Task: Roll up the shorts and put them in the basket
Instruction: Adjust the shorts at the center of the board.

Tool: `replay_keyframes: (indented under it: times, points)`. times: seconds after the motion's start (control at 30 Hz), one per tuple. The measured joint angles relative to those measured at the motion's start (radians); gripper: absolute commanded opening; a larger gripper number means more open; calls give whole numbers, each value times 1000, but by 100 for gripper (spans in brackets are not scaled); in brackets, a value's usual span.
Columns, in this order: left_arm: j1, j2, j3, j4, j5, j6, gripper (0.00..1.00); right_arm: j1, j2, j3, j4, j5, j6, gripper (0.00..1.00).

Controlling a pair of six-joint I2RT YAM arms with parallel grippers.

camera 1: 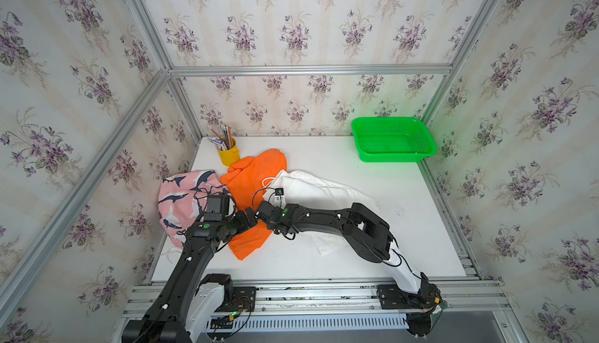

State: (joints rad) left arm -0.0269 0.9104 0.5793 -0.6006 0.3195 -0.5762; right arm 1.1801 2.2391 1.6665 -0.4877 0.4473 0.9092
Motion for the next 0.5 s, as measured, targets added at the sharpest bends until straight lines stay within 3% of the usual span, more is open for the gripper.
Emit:
replay_keyframes:
  times: [0.3,0.37,0.5]
  points:
    - [-11,35,10,11,11,12,99,-12,-296,-230,0,85,-57,0]
    - [-28,53,11,23,14,11,99,-22,-332,-272,20,77,-96,8]
    - [-100,108,33,43,18,-3,99,-42,-311,-270,47,21,-154,12]
